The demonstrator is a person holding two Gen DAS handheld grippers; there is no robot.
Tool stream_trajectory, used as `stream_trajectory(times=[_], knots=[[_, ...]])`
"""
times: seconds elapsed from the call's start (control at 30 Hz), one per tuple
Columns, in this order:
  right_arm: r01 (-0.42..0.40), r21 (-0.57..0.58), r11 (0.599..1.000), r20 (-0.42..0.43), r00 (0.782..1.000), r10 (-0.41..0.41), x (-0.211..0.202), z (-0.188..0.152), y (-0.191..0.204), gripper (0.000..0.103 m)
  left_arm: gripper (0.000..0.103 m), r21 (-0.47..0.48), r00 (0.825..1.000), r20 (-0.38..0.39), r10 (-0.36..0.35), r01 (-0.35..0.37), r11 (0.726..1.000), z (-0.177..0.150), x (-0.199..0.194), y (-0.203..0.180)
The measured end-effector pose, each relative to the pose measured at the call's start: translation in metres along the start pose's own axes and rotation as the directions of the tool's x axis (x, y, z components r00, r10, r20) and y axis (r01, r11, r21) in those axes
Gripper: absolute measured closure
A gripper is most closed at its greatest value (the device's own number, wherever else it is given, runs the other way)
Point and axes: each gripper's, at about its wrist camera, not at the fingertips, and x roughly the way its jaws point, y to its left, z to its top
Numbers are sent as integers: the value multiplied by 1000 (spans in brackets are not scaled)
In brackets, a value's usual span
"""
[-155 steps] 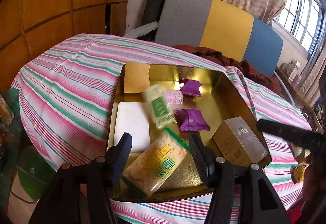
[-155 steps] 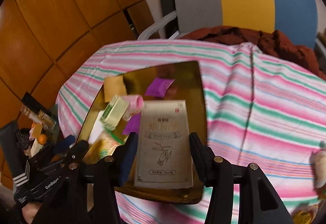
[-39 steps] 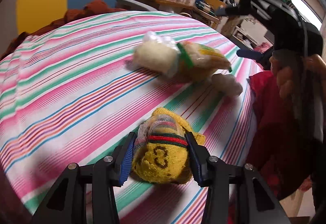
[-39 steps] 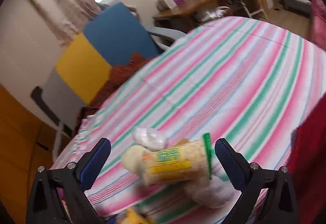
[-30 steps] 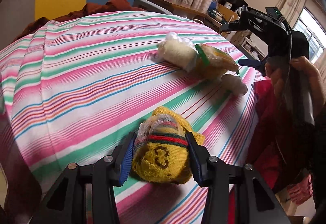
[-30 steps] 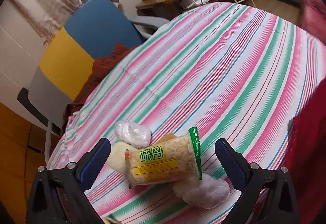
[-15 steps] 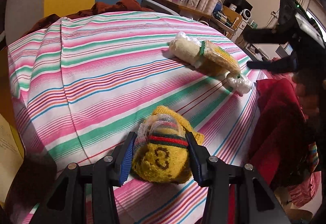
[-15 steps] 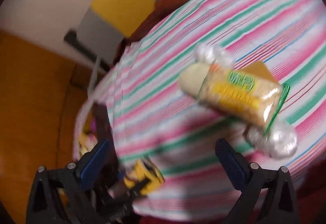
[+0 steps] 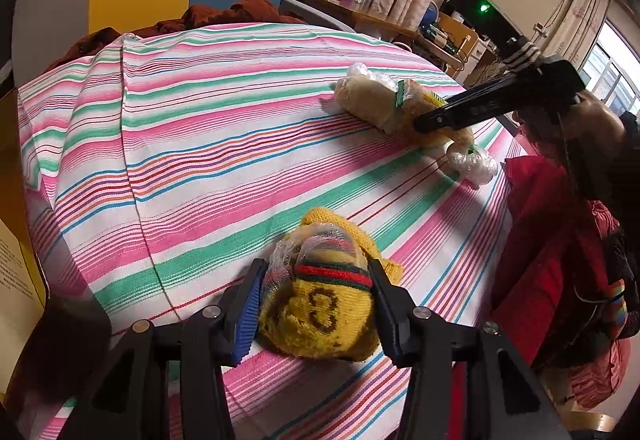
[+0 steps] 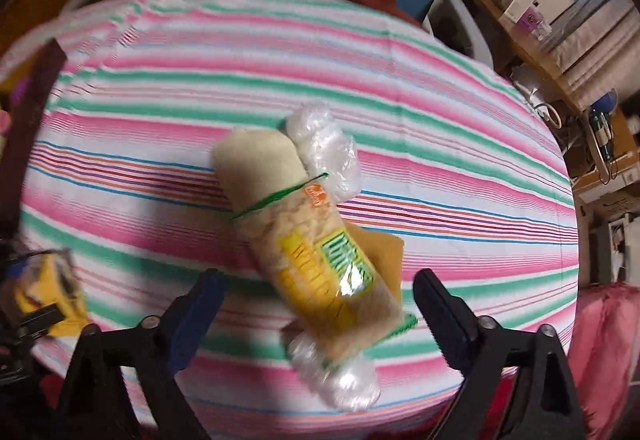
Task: Organize objects
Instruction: 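Carry the yellow toy and WEIDAN pack over the gold tray with both grippers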
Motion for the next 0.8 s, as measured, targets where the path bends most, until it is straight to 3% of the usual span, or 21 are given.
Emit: stream_trajectory(times=[0.03,0.07,0.17,0.5,0.7,0.8], knots=[[-7,8,1000,-10,1000,7,5,0,-3,25,52,0,1000,2,1,-1,1000,0,0,0],[-7,18,1000,-14,1000,7,8,1,-5,42,52,1,1000,3,2,-2,1000,0,0,0],[-28,24,999,2,1000,28,4,-4,-9,55,52,12,1000,8,10,-10,1000,0,0,-2],[-151,168,974,151,981,126,-32,-24,-14,56,59,60,997,72,35,-39,997,2,-26,-16],[-319,180,931,261,927,268,-63,-22,13,56,59,15,982,172,73,-77,997,5,-70,-9],[-398,141,907,299,890,344,-75,-13,43,56,59,-34,971,220,98,-92,995,6,-94,2]])
